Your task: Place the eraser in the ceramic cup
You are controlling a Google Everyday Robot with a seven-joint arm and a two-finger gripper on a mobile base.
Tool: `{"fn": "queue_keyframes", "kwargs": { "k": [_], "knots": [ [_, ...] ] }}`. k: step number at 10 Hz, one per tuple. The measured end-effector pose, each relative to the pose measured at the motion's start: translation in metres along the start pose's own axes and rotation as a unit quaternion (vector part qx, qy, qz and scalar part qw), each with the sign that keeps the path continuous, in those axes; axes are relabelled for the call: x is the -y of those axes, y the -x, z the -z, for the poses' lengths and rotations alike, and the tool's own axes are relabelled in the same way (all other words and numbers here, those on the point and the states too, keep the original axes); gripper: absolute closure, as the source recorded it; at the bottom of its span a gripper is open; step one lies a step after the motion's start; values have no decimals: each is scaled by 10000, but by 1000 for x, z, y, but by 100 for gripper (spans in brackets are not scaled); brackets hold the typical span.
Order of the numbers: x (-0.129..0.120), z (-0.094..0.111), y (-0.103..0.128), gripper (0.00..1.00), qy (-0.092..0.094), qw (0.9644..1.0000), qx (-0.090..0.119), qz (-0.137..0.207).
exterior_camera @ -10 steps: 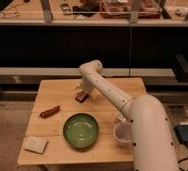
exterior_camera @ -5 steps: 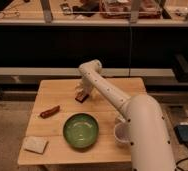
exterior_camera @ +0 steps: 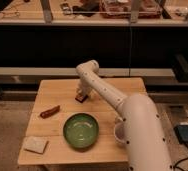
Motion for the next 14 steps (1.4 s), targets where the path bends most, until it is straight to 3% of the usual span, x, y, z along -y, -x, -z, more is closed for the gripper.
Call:
{"fn": "queue_keyframes", "kwargs": {
  "k": [4, 5, 10, 14],
  "knots": [
    [0, 9, 2, 93, -130, 9999, 79, -18],
    [-4, 12, 2, 98, -151, 9999, 77, -26],
    [-45, 70, -7, 100, -344, 9989, -196, -246],
    [-82, 124, 18, 100, -534, 9980, -299, -157]
  ]
}}
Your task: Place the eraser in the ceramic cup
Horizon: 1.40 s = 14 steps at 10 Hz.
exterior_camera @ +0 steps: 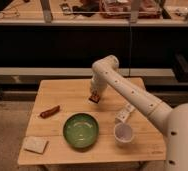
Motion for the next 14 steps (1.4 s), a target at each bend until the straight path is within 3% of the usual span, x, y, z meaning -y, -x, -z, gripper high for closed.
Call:
{"fn": "queue_keyframes", "kwargs": {
  "k": [2, 7, 10, 12, 14],
  "knots": [
    [-10, 18, 7, 100, -46, 9999, -82, 77],
    [-10, 18, 7, 100, -27, 9999, -81, 66],
    [-8, 26, 38, 100, -67, 9988, 481, 54],
    [-21, 62, 67, 100, -28, 9972, 739, 81],
    [-33, 90, 77, 100, 156, 9982, 550, 163]
  ]
}}
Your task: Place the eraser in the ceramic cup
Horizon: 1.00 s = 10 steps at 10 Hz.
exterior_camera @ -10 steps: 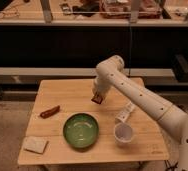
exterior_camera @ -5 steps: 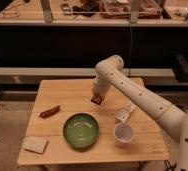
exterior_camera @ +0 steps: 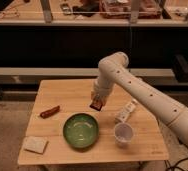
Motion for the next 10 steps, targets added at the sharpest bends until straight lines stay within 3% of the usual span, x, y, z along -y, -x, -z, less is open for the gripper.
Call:
{"fn": "queue_keyframes", "kwargs": {
  "k": [1, 4, 6, 8, 10],
  "knots": [
    [-17, 17, 8, 100, 211, 9996, -213, -16],
    [-54, 48, 37, 100, 600, 9956, -667, -267],
    [-70, 57, 57, 100, 566, 9938, -761, -575],
    [-82, 64, 84, 100, 195, 9914, -760, -1044],
    [-99, 70, 93, 100, 29, 9880, -805, -1315]
  ]
}}
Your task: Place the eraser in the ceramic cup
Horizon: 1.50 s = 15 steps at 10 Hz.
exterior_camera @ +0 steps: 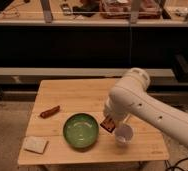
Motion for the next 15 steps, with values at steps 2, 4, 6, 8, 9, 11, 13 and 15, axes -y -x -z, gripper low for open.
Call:
{"fn": "queue_keyframes", "kwargs": {
  "k": [2, 4, 6, 8, 9, 11, 13, 15],
  "knots": [
    [-29, 0, -6, 100, 117, 9997, -129, -162],
    [-57, -1, -10, 100, 295, 9988, -206, -319],
    [-66, 1, -8, 100, 252, 9986, -164, -441],
    [-76, 0, -6, 100, 165, 9982, -108, -561],
    [-79, -1, -6, 100, 162, 9982, -89, -565],
    [-86, -8, -9, 100, 180, 9986, -52, -496],
    [-88, -15, -15, 100, 168, 9988, -42, -458],
    [-83, -21, -20, 100, 194, 9992, -50, -349]
  ]
}}
